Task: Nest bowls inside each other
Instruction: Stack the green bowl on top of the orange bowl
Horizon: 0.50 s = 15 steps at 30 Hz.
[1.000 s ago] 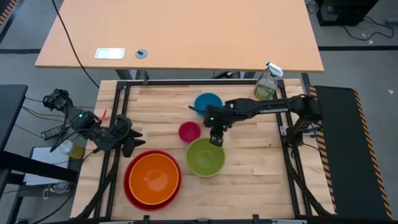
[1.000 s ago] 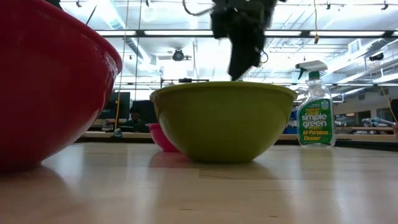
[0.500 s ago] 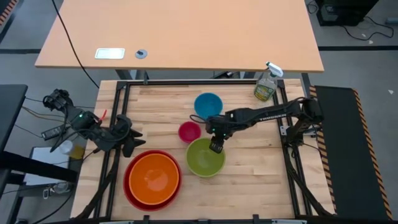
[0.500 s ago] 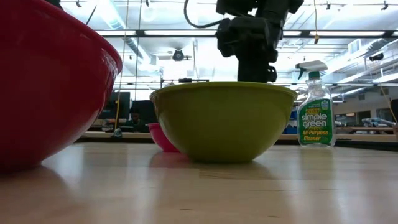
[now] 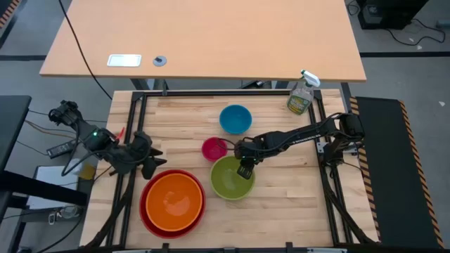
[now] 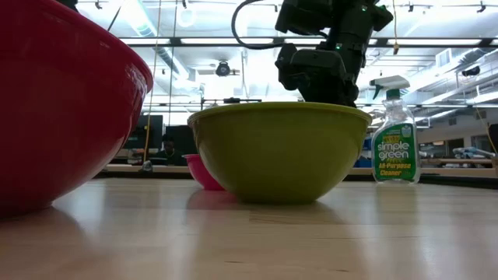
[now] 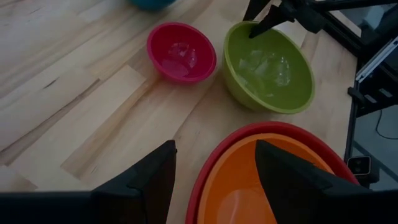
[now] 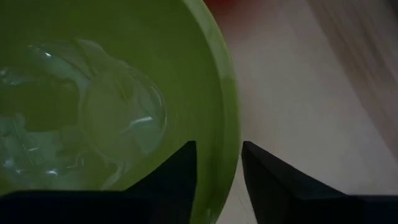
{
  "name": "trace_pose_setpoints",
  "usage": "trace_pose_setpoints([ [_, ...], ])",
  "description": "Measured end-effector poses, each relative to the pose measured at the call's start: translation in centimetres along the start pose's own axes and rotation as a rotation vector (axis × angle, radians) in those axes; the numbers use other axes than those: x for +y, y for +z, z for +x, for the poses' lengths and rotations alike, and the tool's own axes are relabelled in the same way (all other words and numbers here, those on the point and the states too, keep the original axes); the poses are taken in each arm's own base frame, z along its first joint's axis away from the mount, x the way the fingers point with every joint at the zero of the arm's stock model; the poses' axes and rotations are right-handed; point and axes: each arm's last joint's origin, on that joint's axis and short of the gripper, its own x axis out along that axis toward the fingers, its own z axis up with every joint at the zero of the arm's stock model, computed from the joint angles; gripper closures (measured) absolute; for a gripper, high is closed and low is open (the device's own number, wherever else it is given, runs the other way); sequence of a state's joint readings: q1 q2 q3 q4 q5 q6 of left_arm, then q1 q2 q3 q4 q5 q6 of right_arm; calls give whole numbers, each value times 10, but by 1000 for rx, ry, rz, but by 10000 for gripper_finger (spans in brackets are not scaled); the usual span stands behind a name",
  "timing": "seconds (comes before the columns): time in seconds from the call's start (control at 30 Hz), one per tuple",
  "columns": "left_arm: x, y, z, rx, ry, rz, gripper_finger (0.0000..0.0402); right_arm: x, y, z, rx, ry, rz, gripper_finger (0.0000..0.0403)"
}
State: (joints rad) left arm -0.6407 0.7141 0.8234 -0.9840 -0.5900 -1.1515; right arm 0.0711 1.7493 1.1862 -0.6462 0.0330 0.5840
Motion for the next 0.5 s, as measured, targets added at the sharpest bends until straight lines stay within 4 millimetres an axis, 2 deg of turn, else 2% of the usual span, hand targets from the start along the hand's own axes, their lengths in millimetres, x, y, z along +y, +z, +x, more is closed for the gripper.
trace_pose_setpoints([
  [0.3,-2,-1,2,3,5,-32,180,1,0,-1,13,35,15,372],
  [0.5,-7,1,2,-3,-44,-20,180,1,0,-1,30,57,65,370],
])
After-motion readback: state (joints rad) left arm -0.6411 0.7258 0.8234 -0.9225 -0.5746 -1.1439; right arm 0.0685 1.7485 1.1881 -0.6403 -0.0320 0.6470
